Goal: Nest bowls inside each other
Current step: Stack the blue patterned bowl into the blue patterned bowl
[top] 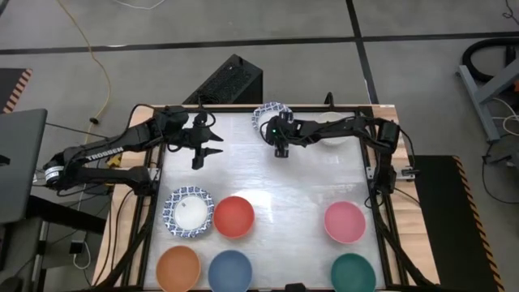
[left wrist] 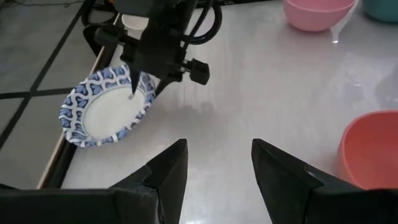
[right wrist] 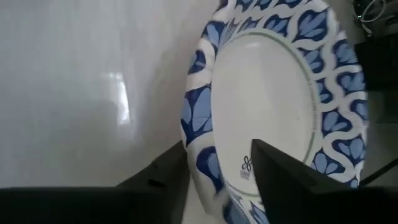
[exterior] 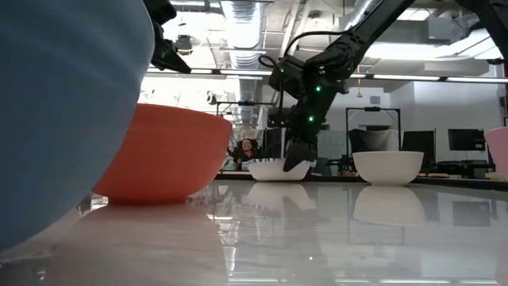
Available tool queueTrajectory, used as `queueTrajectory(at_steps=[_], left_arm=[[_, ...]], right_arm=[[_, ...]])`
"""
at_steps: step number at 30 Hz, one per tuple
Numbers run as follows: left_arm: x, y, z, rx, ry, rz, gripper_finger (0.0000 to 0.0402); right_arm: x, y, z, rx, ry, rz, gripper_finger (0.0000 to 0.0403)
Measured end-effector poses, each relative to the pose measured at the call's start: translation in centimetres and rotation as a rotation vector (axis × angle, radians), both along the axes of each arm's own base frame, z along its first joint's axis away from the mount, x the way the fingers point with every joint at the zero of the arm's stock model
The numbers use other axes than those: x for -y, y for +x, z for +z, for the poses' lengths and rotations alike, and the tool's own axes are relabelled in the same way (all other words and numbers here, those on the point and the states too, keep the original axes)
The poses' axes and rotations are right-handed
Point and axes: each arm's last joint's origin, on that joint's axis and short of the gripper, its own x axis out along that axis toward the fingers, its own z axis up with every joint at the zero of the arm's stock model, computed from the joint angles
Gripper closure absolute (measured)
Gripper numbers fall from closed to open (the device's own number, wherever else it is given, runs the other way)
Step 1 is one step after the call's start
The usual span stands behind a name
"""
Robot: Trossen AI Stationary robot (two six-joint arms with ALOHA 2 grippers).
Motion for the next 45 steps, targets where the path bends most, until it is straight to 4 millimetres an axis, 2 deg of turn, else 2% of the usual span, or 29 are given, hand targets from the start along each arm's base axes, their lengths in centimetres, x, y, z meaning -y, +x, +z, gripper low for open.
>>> queueTrajectory(at_steps=[6, 8, 14, 21, 26, 30, 34, 38, 45], left_arm=[[0.0, 0.0, 0.0, 0.01, -0.03, 0.007, 0.0233], [0.0, 0.1, 0.3, 0.037, -0.054, 0.005, 0.0233], [0.2, 0.1, 1.0, 0.081, -0.106, -0.004, 0.0233], [1.2, 0.3, 1.3, 0.064, -0.121, -0.101, 0.0233], [2.6, 0.5, 1.1, 0.035, -0.062, -0.21, 0.0233], [4.1, 0.9, 1.0, 0.016, 0.012, -0.262, 0.0233], [5.7, 1.4, 1.1, 0.005, 0.117, -0.262, 0.0232], [7.5, 1.6, 1.1, -0.013, 0.211, -0.253, 0.023], [10.6, 1.5, 1.1, -0.036, 0.425, -0.266, 0.0221]], right_arm=[[0.0, 0.0, 0.0, -0.001, -0.001, -0.01, 0.037], [-0.2, 0.0, 0.0, 0.003, -0.004, -0.016, 0.0389], [-1.2, 0.9, 0.9, 0.006, -0.015, -0.007, 0.0393], [-4.4, 2.9, 3.6, 0.043, -0.044, 0.109, 0.0396], [-8.6, 3.5, 6.9, 0.071, -0.069, 0.238, 0.0396], [-12.6, 2.9, 9.3, 0.075, -0.085, 0.332, 0.0396], [-15.6, 2.1, 10.6, 0.079, -0.122, 0.39, 0.0396], [-17.6, 1.3, 10.9, 0.041, -0.147, 0.425, 0.0396], [-19.6, 0.4, 10.1, -0.082, -0.15, 0.517, 0.0396]])
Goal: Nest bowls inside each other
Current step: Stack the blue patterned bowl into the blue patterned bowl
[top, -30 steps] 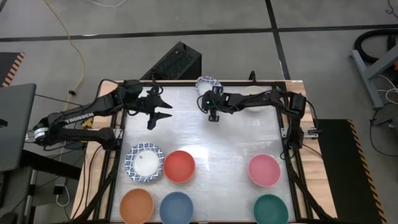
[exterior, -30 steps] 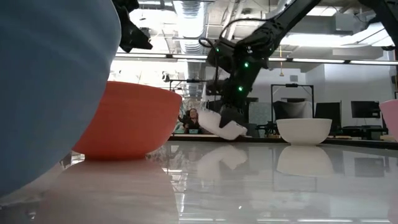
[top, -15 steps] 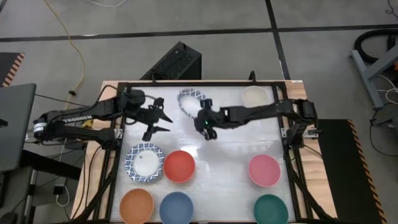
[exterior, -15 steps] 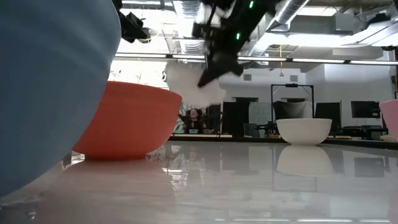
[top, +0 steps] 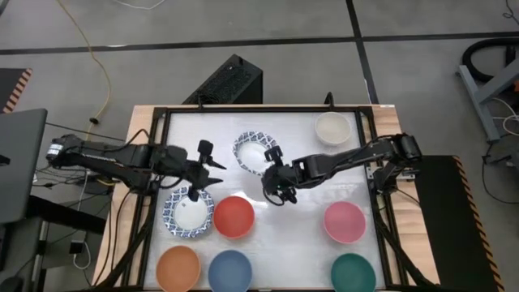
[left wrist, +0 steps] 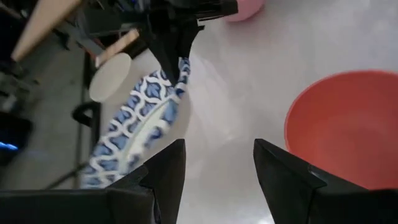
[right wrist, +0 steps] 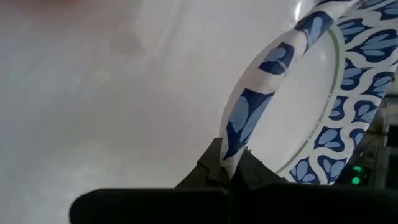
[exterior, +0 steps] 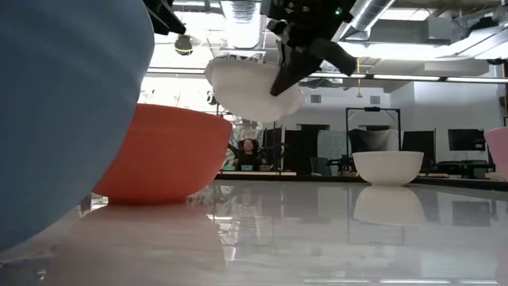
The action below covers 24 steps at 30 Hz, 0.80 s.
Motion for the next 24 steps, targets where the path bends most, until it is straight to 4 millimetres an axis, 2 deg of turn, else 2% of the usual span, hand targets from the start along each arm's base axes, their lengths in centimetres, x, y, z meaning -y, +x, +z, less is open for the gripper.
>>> queueTrajectory(at_steps=[4, 10, 21, 24], left_arm=[[1.4, -0.1, 0.2, 0.027, 0.059, -0.039, 0.022], [2.4, -0.1, 0.2, 0.029, 0.098, -0.076, 0.0221], [2.7, 0.6, -0.5, -0.005, 0.199, -0.089, 0.0221], [2.8, 1.0, -1.2, -0.055, 0.222, -0.099, 0.0221]], right_arm=[[-1.2, 0.0, -0.4, -0.026, -0.025, 0.065, 0.0396], [-2.5, -0.1, -0.3, -0.024, -0.04, 0.132, 0.0396], [-4.4, -0.3, 0.1, 0.0, 0.001, 0.209, 0.0396], [-4.7, -0.3, 0.2, 0.009, 0.003, 0.215, 0.0396]])
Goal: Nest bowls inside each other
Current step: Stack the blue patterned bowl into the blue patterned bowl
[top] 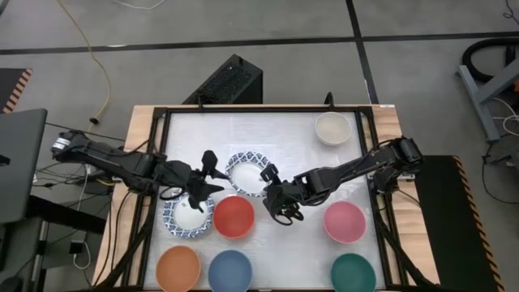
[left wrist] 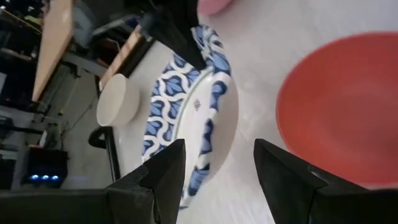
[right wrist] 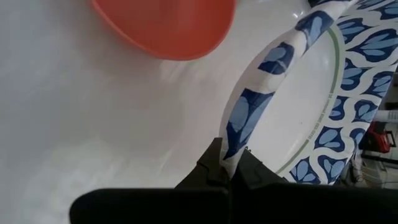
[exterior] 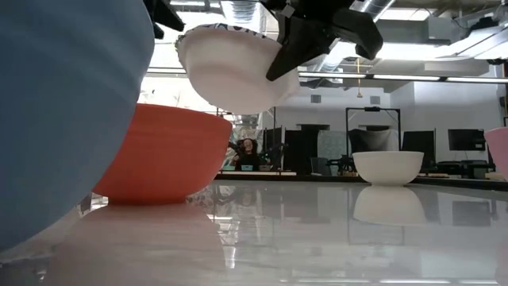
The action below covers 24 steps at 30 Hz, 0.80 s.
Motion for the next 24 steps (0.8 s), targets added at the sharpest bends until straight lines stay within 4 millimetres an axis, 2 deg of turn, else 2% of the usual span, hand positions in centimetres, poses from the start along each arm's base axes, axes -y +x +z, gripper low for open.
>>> queueTrajectory(at_steps=[9, 15, 18, 24], left_arm=[[-0.1, 1.9, -2.2, -0.101, 0.065, 0.048, 0.0221], [-0.2, 2.0, -1.9, -0.076, 0.11, 0.054, 0.0231], [-0.2, 2.0, -2.0, -0.083, 0.102, 0.052, 0.0259], [-0.1, 1.9, -2.2, -0.107, 0.084, 0.014, 0.0343]], right_arm=[[-0.8, 0.2, 0.3, 0.049, 0.035, 0.035, 0.0396], [-1.7, -0.1, 0.3, 0.045, 0.035, 0.059, 0.0396], [-2.1, -0.2, 0.3, 0.047, 0.035, 0.069, 0.0396], [-2.2, -0.3, 0.3, 0.043, 0.034, 0.073, 0.0396]])
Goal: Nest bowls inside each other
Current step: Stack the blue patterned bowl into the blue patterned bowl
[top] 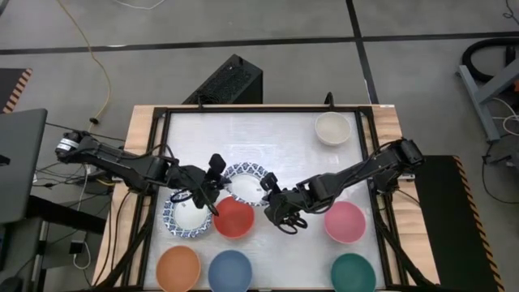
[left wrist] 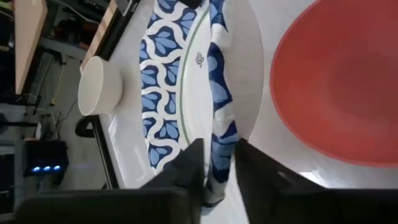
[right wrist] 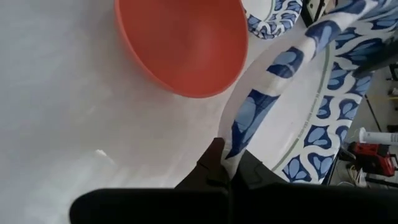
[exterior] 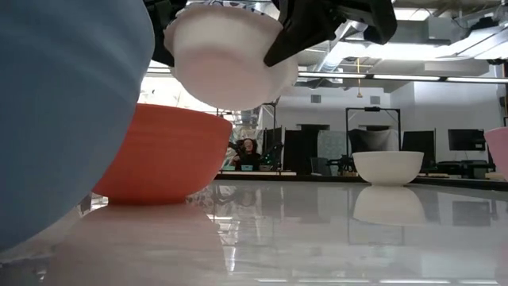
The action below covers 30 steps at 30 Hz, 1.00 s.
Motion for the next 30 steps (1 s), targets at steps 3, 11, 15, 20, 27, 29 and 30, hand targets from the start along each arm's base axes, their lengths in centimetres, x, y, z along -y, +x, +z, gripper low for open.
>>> queueTrajectory(at_steps=[3, 11, 15, 20, 27, 29, 30], left_arm=[[0.0, 0.0, 0.0, 0.001, -0.002, 0.002, 0.0379], [0.0, 0.0, 0.0, 0.003, -0.006, 0.008, 0.0398], [0.0, 0.0, 0.0, 0.007, -0.001, 0.017, 0.04], [-0.1, 0.0, 0.0, 0.004, 0.02, 0.045, 0.0401], [-0.3, -0.1, 0.0, 0.015, 0.055, 0.098, 0.0401], [-0.4, -0.1, 0.0, 0.016, 0.074, 0.129, 0.0401], [-0.4, -0.1, 0.0, 0.015, 0.081, 0.141, 0.0401]], right_arm=[[0.0, 0.0, 0.0, 0.001, 0.0, 0.0, 0.0396], [0.0, 0.1, 0.1, 0.012, 0.016, -0.013, 0.0368], [0.0, 0.1, 0.2, 0.023, 0.022, -0.018, 0.0359], [0.9, 0.4, 0.2, 0.036, 0.075, -0.094, 0.0353], [1.8, 0.8, 0.3, 0.061, 0.09, -0.138, 0.0293], [2.1, 0.9, 0.4, 0.071, 0.09, -0.145, 0.0265], [2.2, 0.9, 0.4, 0.073, 0.09, -0.148, 0.0251]])
